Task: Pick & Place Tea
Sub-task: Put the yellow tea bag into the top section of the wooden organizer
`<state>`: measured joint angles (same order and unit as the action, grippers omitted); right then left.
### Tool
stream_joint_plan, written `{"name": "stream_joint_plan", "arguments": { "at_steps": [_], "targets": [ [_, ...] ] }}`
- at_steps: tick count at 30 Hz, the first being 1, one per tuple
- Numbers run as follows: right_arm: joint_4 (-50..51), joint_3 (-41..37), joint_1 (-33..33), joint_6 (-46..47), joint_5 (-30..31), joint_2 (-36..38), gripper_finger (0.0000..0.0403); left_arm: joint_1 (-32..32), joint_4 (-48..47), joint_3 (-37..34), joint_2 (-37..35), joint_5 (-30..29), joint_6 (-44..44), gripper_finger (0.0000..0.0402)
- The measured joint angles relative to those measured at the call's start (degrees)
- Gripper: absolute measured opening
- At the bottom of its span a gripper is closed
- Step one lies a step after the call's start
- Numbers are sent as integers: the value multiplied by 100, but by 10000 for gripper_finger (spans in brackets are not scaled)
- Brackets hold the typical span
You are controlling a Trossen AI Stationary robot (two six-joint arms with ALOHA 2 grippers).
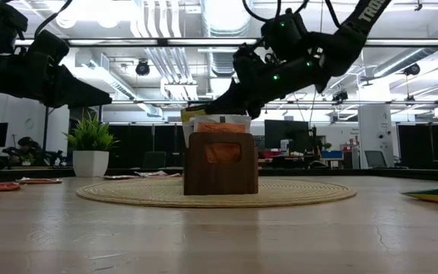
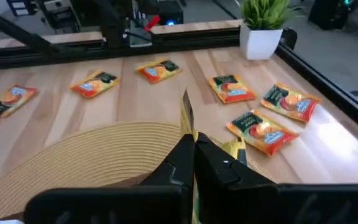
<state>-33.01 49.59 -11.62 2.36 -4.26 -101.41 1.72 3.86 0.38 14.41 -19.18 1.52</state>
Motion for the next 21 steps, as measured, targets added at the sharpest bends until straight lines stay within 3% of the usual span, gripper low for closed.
{"name": "stream_joint_plan", "arguments": {
  "at_steps": [21],
  "targets": [
    [-213, -362, -57, 54, 25, -77, 8, 2, 0, 2, 0, 0, 0, 202]
  ]
}}
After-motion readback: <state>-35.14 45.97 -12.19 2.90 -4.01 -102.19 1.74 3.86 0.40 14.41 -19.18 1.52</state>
